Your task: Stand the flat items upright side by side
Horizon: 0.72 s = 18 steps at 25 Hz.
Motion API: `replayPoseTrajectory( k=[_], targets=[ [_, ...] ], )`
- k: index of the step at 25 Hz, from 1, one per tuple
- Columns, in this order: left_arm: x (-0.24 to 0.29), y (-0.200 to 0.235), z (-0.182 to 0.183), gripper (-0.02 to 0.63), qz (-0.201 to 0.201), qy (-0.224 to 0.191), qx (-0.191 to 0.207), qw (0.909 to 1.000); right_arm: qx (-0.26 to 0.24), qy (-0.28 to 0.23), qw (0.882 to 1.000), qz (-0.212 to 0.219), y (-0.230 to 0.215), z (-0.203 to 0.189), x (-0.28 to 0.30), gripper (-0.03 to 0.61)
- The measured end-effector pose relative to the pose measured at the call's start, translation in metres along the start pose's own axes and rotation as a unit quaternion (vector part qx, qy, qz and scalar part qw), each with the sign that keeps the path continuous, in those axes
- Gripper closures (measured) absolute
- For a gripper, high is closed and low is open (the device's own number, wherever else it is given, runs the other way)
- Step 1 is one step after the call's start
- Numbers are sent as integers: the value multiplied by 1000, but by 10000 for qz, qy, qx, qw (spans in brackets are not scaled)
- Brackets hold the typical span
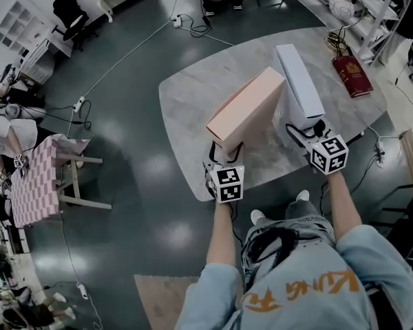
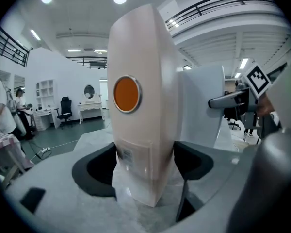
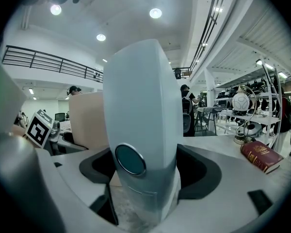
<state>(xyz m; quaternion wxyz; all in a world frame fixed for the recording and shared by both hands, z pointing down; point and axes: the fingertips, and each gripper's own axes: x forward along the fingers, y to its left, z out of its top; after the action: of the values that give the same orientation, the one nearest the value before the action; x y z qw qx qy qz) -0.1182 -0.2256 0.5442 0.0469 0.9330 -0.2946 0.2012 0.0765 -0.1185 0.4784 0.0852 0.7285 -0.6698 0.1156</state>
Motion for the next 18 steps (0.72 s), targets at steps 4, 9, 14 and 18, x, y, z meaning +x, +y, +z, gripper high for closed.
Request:
replayPoseTrajectory(
  k=[4, 9, 14, 18],
  targets=[
    [8, -13, 1, 229, 359, 79, -264, 9990, 11, -14, 10000, 22, 0, -1, -1, 206],
    [18, -39, 10, 236, 455, 162, -454, 9978, 97, 15, 9999, 98, -7, 0, -3, 206],
    [30, -65, 16, 285, 91, 167, -291, 9994, 83, 75, 9997, 200, -12, 1, 1, 204],
    [40, -88, 19, 290, -237, 301, -73, 9992, 46, 126, 9994, 308, -17, 1, 2, 202]
  ],
)
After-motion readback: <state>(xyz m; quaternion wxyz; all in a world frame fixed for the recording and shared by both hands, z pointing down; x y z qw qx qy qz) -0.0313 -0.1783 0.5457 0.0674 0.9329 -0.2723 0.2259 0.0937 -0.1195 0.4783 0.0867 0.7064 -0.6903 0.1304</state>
